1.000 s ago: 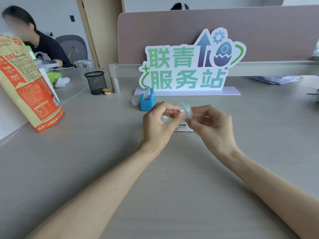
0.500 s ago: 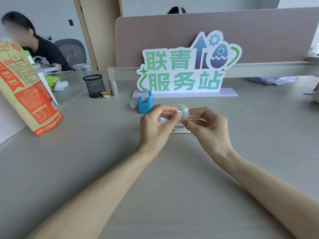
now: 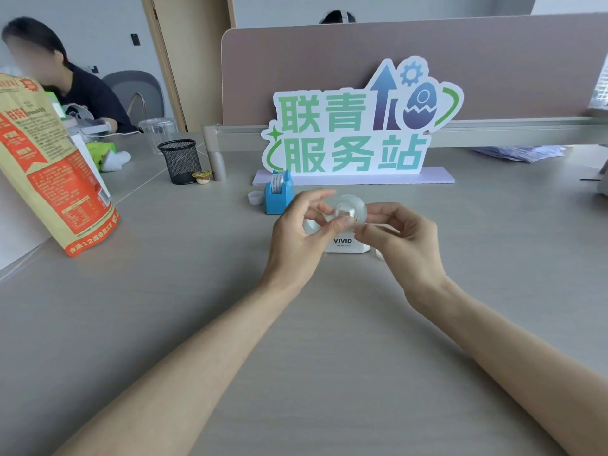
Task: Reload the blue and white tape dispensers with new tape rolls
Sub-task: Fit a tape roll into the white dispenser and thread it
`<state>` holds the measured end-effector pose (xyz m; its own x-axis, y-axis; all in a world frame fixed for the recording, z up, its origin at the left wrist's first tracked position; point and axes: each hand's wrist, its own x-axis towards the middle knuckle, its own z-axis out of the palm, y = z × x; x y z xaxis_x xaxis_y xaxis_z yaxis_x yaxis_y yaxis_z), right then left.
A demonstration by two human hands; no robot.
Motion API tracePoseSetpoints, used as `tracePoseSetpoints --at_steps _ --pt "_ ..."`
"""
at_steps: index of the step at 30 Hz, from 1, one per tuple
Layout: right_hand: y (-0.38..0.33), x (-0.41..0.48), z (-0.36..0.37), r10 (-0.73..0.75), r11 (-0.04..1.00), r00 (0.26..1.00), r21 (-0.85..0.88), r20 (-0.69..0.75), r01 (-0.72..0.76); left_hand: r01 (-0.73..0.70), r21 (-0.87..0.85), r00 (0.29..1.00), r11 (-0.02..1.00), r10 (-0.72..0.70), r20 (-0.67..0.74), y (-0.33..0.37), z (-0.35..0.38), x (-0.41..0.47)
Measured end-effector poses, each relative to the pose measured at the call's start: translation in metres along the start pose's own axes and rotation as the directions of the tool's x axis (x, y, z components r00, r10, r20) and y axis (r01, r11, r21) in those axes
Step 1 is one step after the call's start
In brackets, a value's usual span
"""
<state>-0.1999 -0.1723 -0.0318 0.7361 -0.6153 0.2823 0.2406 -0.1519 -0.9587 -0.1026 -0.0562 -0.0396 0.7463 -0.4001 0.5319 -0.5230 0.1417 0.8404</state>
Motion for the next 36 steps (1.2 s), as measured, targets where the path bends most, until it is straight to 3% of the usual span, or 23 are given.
tracePoseSetpoints --at_steps 3,8,15,36 --pt "-0.001 0.004 -0.004 0.045 0.995 0.999 0.093 -0.011 -0.043 0.050 0.030 0.999 0.998 -0.050 -0.008 -0.002 -0.003 0.005" --pt "0.001 0.003 -0.005 0.071 0.990 0.997 0.119 0.043 -0.076 0.249 -0.046 0.954 0.967 -0.236 0.187 -0.001 -0.010 0.008" --pt "0.003 0.005 -0.010 0.080 0.994 0.987 0.066 0.139 -0.090 0.198 0.006 0.955 0.980 -0.195 0.223 0.002 -0.015 0.010" --pt "0.006 0.005 -0.007 -0.071 0.994 0.990 -0.068 0.126 0.080 0.092 0.128 0.966 0.987 -0.120 0.229 0.009 -0.018 0.006"
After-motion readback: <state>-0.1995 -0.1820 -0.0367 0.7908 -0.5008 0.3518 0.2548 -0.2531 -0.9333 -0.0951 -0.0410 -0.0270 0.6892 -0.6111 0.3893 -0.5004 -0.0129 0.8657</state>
